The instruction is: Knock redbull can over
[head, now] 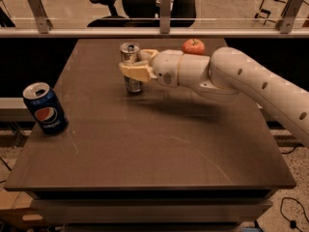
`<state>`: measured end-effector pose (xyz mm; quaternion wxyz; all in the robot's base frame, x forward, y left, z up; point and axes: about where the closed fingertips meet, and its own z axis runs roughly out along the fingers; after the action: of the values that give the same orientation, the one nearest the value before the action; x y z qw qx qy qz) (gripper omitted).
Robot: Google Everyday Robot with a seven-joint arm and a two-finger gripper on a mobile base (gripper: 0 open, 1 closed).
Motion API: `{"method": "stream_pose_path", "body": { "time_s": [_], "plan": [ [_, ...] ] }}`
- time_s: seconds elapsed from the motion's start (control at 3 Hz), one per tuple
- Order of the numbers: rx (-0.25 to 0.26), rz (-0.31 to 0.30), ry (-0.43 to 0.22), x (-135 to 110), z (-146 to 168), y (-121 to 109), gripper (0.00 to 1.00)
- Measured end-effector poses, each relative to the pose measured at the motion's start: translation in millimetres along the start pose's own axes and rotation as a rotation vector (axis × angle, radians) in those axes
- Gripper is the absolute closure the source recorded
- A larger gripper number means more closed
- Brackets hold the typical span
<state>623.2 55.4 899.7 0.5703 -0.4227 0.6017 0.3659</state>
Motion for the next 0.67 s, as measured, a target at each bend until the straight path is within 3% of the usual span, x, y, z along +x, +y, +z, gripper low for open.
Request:
{"method": "stream_pose_path", "body": {
  "time_s": [0.67],
  "plan": [
    [0.039,-0.001,0.024,-5,-18,-6,1.00]
  ]
}}
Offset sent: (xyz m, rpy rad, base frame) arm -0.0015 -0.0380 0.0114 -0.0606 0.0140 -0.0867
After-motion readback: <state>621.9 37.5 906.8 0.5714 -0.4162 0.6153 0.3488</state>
